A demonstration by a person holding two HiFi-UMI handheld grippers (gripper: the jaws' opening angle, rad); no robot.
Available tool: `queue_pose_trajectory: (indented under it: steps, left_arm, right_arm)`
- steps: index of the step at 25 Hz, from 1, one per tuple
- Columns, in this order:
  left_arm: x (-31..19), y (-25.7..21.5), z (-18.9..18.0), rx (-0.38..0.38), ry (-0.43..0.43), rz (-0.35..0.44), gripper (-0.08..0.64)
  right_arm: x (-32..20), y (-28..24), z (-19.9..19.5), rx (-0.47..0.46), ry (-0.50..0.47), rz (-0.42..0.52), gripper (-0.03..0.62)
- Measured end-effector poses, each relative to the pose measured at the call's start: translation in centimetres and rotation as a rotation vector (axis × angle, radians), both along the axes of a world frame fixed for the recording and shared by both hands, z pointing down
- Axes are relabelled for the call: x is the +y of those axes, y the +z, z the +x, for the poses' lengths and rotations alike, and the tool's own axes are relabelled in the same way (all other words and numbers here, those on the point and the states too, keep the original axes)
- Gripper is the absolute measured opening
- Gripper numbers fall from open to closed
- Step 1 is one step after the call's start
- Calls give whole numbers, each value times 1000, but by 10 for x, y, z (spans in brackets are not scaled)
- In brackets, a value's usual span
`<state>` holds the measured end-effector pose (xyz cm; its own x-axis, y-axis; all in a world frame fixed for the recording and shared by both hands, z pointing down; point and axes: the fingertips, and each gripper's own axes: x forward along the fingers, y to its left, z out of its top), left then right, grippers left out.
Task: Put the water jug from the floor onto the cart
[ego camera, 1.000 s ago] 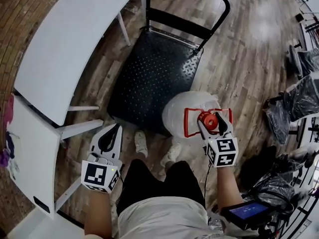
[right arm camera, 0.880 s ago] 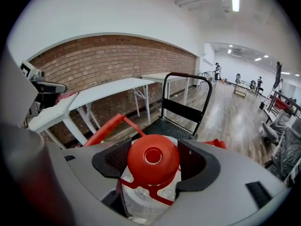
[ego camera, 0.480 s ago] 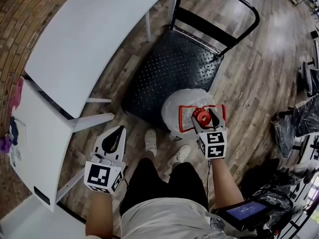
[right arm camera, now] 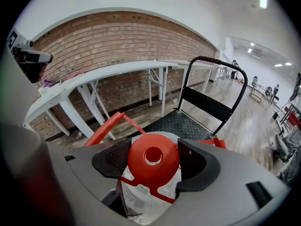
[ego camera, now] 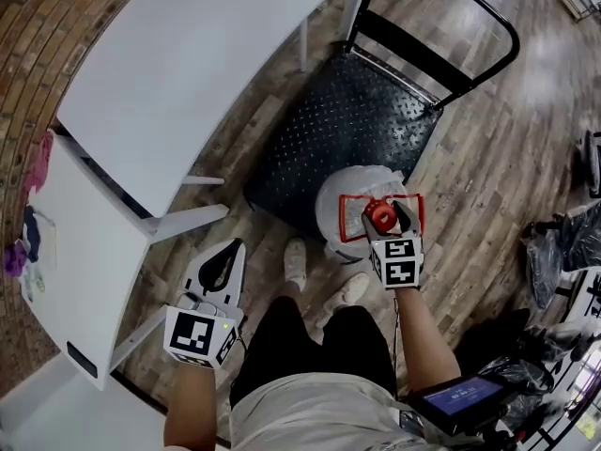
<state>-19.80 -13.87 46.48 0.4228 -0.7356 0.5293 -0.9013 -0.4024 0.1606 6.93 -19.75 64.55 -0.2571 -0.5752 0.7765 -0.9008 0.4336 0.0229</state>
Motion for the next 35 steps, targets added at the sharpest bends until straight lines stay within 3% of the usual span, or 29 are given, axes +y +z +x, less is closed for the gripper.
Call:
queue_pose_trajectory:
  steps: [19,25,30,35]
  left_arm:
    - [-7,8,-4,25,-9,-19,0]
    - [-11,5,-5,38,6,-15,1]
    - [-15,6,-7,65,20,-13,2]
    - [-27,-7,-1,100,71,12,2]
  right_arm:
    - [9,27,-19,26,-47,-47,310]
    - [14,26,-18,28,-22,-45,310]
    - [12,9,-21,0,4,3,310]
    - [6,-44,-26,-23,42,102,310]
